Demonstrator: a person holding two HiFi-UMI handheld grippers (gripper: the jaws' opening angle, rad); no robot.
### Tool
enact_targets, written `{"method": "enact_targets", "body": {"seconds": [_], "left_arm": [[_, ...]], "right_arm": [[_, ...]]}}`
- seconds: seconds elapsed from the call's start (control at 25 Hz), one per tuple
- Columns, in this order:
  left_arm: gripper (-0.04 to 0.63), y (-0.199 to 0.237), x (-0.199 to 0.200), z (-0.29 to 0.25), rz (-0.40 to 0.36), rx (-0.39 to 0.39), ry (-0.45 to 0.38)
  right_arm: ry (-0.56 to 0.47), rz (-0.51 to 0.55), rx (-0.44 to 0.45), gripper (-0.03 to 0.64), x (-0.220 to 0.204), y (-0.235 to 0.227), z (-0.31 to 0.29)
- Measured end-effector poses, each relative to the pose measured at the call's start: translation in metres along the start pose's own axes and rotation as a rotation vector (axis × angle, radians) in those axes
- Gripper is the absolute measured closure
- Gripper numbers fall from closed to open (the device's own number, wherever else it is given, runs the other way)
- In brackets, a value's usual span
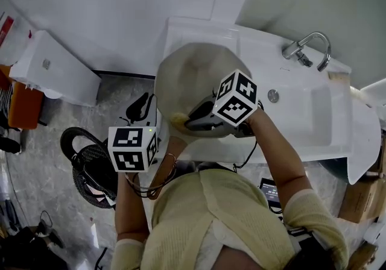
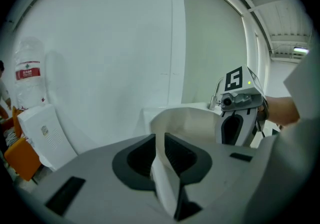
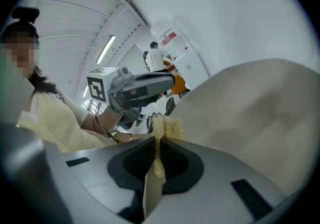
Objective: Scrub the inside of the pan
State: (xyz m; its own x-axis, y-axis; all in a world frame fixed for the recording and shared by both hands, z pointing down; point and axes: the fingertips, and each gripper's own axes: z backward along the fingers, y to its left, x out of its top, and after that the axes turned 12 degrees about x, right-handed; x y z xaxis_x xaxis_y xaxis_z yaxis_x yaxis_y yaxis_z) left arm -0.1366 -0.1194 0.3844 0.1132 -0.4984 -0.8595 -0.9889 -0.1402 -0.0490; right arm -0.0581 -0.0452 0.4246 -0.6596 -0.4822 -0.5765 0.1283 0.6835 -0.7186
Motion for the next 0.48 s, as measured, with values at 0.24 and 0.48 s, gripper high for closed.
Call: {"method": "enact_targets", "body": {"seconds": [0.24, 0.48], "left_arm": [[0.488, -0.005, 0.013, 0.01, 0.044, -0.035, -0.038], [0.488, -0.012, 0.024, 0.019, 0.091, -0.071, -0.069]], "right_arm": [[-0.093, 0.057, -0.017, 0.571, 0.015, 0.015, 0.012], [-0.186, 0.102, -0.065, 0.571, 0.025, 0.027, 0.027]]}}
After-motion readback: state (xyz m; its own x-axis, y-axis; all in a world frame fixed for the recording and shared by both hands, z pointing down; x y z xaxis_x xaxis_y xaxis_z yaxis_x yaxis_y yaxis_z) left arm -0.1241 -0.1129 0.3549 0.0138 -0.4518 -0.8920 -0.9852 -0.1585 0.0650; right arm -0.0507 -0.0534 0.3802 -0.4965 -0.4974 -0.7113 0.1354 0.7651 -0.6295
